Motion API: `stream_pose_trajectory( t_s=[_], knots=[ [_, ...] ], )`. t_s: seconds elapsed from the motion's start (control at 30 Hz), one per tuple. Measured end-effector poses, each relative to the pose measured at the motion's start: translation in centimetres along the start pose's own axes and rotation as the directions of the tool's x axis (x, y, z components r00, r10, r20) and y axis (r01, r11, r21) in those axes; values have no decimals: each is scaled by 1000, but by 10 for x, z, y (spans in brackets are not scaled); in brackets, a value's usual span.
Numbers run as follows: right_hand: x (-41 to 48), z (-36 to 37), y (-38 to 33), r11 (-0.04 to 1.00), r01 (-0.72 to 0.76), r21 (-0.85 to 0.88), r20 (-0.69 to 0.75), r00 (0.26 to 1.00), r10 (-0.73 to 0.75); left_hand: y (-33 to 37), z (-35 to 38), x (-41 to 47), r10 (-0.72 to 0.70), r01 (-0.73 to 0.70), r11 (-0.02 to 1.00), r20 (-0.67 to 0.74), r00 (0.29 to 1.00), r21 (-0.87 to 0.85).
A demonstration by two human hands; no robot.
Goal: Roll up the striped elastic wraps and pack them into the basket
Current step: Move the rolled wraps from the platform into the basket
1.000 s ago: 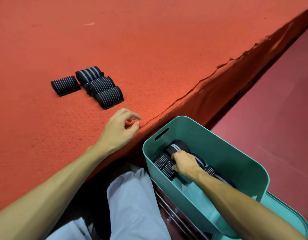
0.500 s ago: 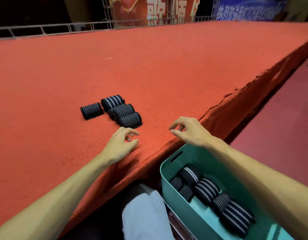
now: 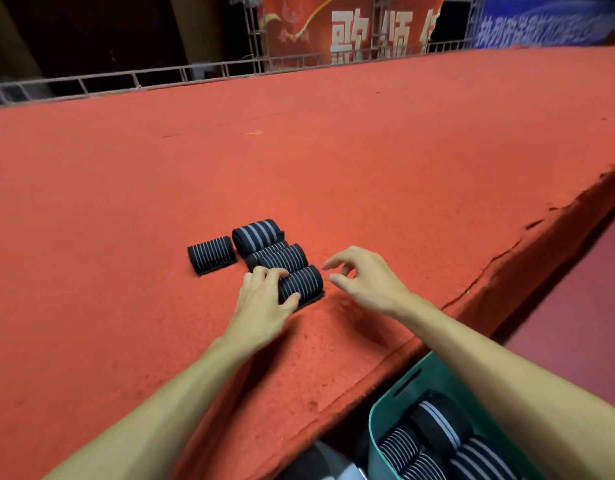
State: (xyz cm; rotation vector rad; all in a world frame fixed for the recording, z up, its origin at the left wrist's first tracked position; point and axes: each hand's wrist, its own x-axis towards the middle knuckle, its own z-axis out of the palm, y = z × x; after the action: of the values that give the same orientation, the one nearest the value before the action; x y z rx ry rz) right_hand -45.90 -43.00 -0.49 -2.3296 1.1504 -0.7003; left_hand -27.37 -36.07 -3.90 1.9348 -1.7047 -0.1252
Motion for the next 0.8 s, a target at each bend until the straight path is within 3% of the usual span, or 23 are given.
stream_pose_trajectory(
  t_s=[0.07,0.27,0.43,0.5,0.57,0.67,0.8],
  knots=[
    [-1,0,8,1000,-13,1,-3,1000,13,4,6,7,21,-26,987,31,999,158],
    [-3,-3,15,999,-40,13,-26,999,40,9,3,3,178,-189,936,65,982,296],
    [8,4,4,999,-43,21,-50,998,44,-8,-20,-22,203,-175,968,155,967,-180],
    [17,12,-3,1000,-26,-3,-46,999,26,-21,-26,-34,111,-74,945,99,989,-319],
    [26,22,-10,1000,-6,-19,-37,999,5,-32,-31,-43,-75,71,889,9,997,-452],
    [40,38,-18,997,43,-68,21,999,-42,-50,-29,-53,-302,192,792,-99,948,-579],
    [60,53,-19,976,152,-154,147,981,-130,-62,-21,-62,-458,221,737,-232,858,-639]
  ],
)
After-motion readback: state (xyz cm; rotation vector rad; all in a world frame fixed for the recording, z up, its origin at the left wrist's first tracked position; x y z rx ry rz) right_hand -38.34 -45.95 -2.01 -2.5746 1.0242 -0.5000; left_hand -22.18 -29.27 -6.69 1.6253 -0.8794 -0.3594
